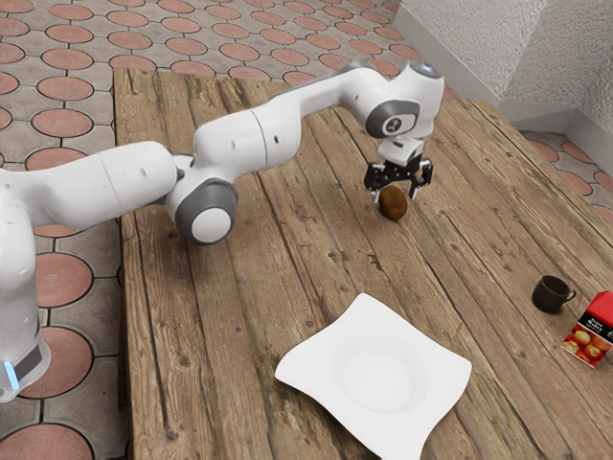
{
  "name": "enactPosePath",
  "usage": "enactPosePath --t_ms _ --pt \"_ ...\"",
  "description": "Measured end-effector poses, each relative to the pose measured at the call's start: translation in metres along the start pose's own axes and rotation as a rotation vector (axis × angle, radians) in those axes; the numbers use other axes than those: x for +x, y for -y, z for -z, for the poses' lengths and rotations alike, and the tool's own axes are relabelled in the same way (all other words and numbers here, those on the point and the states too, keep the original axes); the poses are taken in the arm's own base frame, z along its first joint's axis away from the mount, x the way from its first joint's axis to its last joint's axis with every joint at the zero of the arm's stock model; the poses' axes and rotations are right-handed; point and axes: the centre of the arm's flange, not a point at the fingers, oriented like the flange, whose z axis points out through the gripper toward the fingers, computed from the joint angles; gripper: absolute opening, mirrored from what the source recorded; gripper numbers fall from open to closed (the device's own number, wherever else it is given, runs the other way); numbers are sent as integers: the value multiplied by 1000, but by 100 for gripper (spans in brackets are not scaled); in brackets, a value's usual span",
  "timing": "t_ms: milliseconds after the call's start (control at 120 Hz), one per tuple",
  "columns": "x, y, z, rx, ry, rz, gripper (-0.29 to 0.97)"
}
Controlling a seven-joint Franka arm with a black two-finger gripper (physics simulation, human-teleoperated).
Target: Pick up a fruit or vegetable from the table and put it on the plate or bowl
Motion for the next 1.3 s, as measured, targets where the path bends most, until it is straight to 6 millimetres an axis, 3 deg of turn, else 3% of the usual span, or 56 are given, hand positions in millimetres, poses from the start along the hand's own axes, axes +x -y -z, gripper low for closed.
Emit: enactPosePath --t_ms 1183,1300 --pt "5 3 -28 -11 -2 -14 68" --pt "6 3 -27 -8 -1 -13 45"
